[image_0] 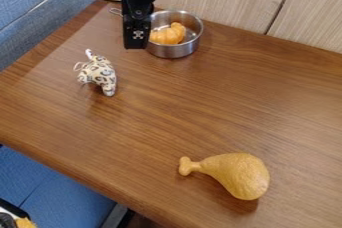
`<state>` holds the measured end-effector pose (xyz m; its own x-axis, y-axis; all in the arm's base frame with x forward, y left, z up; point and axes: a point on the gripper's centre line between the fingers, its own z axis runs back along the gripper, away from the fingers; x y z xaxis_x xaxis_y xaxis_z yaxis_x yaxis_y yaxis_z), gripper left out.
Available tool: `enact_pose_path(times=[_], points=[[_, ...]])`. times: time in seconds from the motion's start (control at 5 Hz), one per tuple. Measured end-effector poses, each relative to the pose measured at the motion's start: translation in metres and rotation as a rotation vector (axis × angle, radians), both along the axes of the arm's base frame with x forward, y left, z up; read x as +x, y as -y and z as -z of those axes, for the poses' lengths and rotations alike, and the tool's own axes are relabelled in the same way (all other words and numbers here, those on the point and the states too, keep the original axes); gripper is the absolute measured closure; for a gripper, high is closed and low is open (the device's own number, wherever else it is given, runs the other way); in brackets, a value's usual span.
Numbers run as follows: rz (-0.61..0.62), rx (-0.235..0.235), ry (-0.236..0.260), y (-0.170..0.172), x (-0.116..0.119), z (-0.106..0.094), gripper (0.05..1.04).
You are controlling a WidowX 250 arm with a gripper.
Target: Put the croissant out of the pot and place it on the left side of the table
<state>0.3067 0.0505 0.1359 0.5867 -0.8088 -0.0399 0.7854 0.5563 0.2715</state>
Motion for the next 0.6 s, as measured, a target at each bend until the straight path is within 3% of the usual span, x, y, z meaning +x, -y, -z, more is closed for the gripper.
enact_pose_path(times=[0.2, 0.6], points=[[-0.007, -0.005, -0.029, 0.000, -0.001, 0.008, 0.083], [-0.165, -0.055, -0.097, 0.012, 0.021, 0.019, 0.083]])
